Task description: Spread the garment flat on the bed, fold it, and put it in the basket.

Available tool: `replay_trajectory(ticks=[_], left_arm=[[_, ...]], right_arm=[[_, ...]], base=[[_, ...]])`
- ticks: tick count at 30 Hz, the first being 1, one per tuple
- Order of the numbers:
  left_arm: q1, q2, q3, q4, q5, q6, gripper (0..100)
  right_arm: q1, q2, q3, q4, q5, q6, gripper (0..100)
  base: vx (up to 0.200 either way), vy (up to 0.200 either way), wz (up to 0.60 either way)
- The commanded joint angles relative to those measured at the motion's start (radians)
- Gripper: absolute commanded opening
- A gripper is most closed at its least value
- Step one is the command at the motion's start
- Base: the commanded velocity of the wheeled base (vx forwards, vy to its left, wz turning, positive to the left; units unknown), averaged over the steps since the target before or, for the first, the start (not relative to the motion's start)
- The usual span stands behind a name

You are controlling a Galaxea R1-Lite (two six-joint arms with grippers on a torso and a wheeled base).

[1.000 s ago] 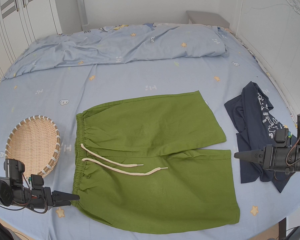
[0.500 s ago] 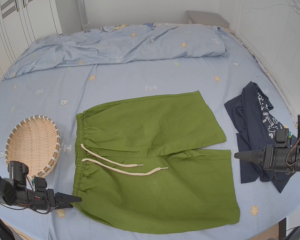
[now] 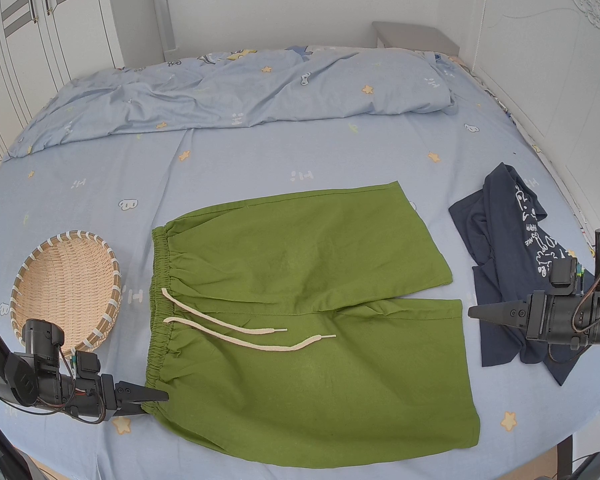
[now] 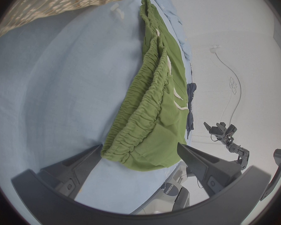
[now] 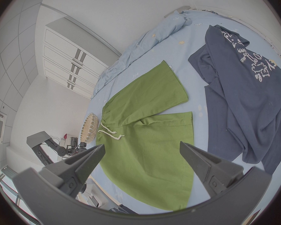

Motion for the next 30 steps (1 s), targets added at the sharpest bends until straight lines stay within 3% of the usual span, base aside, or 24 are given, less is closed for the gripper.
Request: replay_trajectory(ticks=[1, 4, 5, 19, 21, 25, 27, 30], left_arm=[[-0.002, 0.021, -0.015, -0.005, 0.001, -0.005, 100], [-0.006, 0.035, -0.029, -0.011, 0.004, -0.008, 100], [-0.008, 0.035, -0.031, -0.011, 0.004, -0.006, 0], [0.014, 0.03, -0.011, -0.01, 0.007, 0.003, 0], [0.049, 0.002, 0.04, -0.01, 0.004, 0.009, 0], [0.09, -0.057, 0.106, -0.005, 0.007, 0.086, 0], [0.14, -0.057, 0.138, -0.002, 0.008, 0.201, 0], [0.178, -0.037, 0.144, 0.004, 0.01, 0.288, 0]], right_arm=[[0.001, 0.004, 0.004, -0.001, 0.001, 0.0, 100], [0.002, 0.002, 0.004, -0.002, 0.001, -0.001, 100], [0.002, 0.002, 0.004, -0.001, -0.001, -0.001, 100], [0.014, 0.004, 0.013, -0.001, -0.002, -0.003, 100], [0.018, 0.004, 0.033, 0.001, -0.004, -0.003, 100], [0.021, 0.002, 0.09, -0.002, -0.004, -0.009, 100], [0.014, 0.004, 0.131, -0.004, -0.004, -0.009, 100], [0.011, 0.008, 0.183, -0.004, -0.002, -0.014, 100]], base=[[0.0, 0.0, 0.0], [0.0, 0.0, 0.0], [0.0, 0.0, 0.0], [0.0, 0.0, 0.0], [0.0, 0.0, 0.0], [0.0, 0.0, 0.0], [0.0, 0.0, 0.0], [0.0, 0.0, 0.0]])
